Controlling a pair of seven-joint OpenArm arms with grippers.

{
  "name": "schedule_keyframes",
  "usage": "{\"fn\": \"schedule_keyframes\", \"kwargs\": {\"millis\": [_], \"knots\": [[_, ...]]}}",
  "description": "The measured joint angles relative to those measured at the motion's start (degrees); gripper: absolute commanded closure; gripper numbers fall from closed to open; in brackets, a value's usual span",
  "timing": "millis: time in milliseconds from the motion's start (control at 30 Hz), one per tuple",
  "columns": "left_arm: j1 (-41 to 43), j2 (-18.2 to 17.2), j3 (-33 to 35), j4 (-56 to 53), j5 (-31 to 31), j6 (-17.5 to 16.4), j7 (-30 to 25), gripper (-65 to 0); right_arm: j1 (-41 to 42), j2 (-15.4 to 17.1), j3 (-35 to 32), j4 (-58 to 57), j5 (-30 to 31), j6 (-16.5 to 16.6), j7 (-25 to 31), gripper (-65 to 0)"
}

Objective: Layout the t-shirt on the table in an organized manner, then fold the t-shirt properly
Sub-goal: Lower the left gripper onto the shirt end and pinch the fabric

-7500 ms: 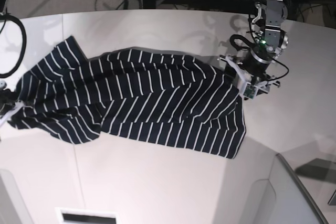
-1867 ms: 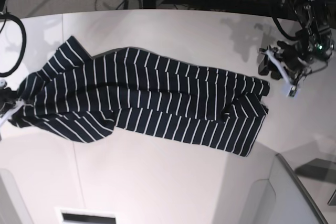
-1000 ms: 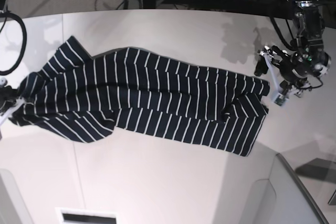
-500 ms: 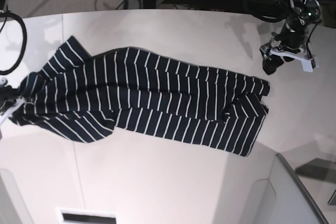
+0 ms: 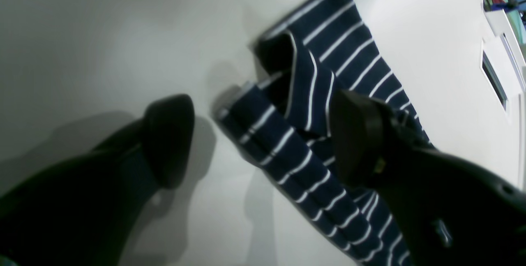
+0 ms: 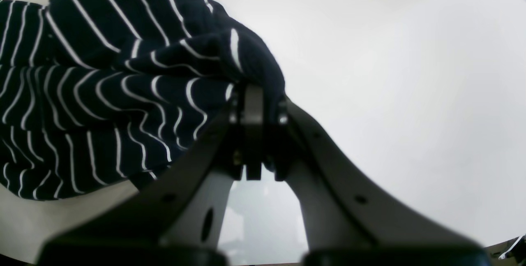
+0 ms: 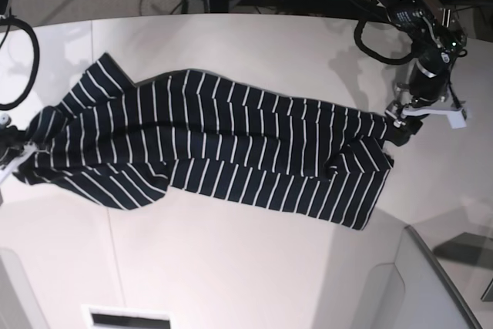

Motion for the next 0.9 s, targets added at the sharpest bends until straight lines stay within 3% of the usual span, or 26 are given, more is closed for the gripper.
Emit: {"fn": "schedule_keyframes", "kwargs": {"millis": [500,633,900], "knots": [[-1.9,-0.1,0.0,-8.6,-0.3,0.0,0.0,-49.2,0.0,0.0,0.0,0.0,0.0,0.0,0.0,0.0],[-2.1,-0.1,0.0,-9.0,-0.3,-3.2,0.0,-49.2,0.0,0.0,0.0,0.0,0.0,0.0,0.0,0.0],[-2.6,-0.2,0.0,-9.0,-0.3,-3.2,0.0,-49.2,0.0,0.0,0.0,0.0,0.0,0.0,0.0,0.0]]}}
